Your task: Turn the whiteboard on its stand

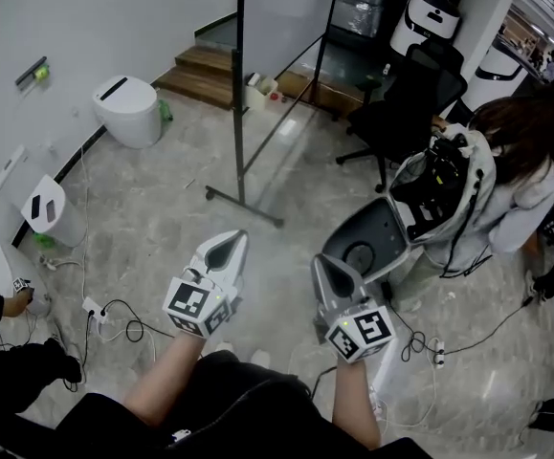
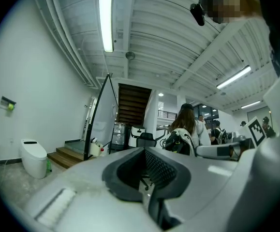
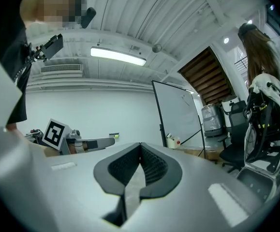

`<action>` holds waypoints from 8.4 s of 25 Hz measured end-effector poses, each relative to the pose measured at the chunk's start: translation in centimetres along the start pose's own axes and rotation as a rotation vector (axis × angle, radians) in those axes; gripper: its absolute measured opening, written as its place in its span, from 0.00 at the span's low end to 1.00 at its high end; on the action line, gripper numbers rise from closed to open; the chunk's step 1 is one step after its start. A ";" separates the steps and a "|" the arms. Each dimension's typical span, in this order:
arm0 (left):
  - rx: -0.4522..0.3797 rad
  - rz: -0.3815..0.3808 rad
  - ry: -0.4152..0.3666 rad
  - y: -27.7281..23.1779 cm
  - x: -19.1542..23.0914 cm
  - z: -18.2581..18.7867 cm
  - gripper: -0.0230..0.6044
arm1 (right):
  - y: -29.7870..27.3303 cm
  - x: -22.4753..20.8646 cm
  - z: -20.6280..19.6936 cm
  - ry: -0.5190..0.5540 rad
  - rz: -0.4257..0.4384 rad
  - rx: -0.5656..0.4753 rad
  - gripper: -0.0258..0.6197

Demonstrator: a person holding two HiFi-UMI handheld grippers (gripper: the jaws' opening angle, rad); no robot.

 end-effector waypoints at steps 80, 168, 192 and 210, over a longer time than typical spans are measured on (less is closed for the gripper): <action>0.063 -0.028 -0.043 -32.6 34.7 -4.0 0.10 | -38.0 -17.2 -1.9 0.066 -0.081 0.000 0.05; 0.114 0.240 -0.142 -33.8 41.3 -2.8 0.34 | -33.2 -20.8 0.2 0.086 -0.105 -0.016 0.05; 0.062 0.253 -0.212 -32.2 39.6 -0.1 0.40 | -32.3 -20.9 0.3 0.075 -0.079 -0.029 0.05; -0.114 0.051 -0.207 -33.4 32.4 6.8 0.21 | -31.0 -21.3 1.7 0.116 -0.136 -0.064 0.05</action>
Point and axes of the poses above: the fingertips, and each gripper's own axes: y backward along the fingers, x to its left, z out of its top, the point moved 6 cm from there along y, backward along the fingers, and after that the axes turned 8 degrees about -x, right-handed, at the moved point
